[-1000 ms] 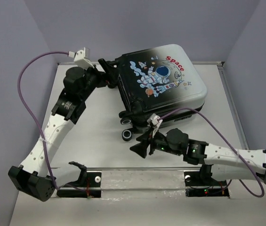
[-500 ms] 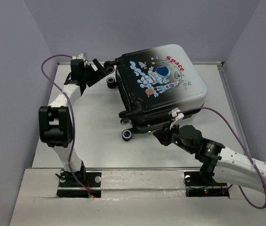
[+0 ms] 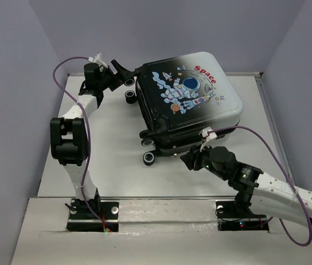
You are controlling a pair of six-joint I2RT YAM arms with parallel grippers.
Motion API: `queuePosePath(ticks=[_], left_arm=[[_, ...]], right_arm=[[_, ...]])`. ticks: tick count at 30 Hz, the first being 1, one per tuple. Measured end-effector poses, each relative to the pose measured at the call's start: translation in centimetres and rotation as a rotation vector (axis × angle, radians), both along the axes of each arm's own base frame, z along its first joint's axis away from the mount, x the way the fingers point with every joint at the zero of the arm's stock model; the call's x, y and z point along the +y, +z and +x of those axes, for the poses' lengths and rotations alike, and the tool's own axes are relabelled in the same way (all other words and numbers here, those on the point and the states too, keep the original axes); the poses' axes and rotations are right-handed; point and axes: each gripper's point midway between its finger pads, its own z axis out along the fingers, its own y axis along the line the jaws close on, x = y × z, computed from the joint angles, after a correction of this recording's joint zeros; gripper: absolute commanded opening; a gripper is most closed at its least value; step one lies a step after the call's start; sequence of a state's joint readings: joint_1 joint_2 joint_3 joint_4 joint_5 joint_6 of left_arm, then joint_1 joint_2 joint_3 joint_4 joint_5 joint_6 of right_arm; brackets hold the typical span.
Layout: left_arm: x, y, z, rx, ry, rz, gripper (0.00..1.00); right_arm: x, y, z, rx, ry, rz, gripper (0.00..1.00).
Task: Pack the luggage
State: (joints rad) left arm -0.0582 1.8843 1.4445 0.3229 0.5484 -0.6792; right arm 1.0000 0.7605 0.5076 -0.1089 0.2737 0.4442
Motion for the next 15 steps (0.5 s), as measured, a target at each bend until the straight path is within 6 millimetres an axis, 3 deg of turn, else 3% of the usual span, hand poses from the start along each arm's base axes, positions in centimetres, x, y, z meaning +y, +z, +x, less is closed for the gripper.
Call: queuePosePath(ticks=[5,9,15], left_arm=[[-0.1,-2.8,0.5,0.075,0.009,-0.027,0.92],[-0.2,-2.9,0.6,0.082,0.012,-0.037,0.88],[-0.8,-2.9,0.8,0.085,0.01,-0.064,0.66]], right_arm=[[-0.2,0.0,0.2,-0.002,-0.008,-0.001,0.45],[-0.5,0.0,0.6,-0.002,-0.024,-0.001,0.45],[-2.0,0.0,2.3,-0.004,-0.1,-0.003,0.52]])
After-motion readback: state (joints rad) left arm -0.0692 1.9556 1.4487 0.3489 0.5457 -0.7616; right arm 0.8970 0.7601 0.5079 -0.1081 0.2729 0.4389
